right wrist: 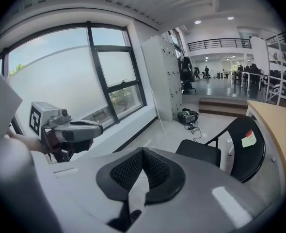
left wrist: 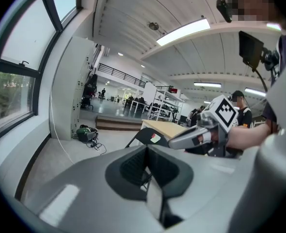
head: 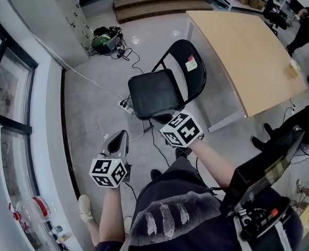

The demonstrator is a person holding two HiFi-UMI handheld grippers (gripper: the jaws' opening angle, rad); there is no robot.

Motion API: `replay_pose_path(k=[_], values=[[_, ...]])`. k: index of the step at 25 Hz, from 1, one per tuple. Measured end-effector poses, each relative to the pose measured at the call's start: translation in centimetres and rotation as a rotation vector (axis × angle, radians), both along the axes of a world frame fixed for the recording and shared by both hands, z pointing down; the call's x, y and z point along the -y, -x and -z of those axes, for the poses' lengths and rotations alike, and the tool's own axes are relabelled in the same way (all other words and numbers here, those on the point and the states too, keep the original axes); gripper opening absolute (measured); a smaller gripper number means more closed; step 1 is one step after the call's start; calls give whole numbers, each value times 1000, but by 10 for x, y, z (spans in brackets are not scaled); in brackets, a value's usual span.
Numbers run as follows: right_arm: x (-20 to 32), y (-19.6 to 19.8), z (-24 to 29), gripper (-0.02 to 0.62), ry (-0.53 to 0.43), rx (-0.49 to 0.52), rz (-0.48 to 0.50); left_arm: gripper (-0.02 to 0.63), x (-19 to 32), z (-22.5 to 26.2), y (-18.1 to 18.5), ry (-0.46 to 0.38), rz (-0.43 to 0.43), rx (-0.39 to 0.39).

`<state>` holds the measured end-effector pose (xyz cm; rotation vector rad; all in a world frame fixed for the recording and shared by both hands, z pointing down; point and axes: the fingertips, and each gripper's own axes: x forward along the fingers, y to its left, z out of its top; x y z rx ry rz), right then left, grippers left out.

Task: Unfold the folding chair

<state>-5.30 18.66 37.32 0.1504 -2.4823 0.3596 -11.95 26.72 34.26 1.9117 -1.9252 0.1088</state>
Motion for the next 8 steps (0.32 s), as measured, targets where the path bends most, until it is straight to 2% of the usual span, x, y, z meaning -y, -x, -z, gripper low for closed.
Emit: replay_pose_path(k=[8], values=[[-37, -9, -10, 2, 18, -47, 4, -2, -15, -16, -24, 34, -91, -25]])
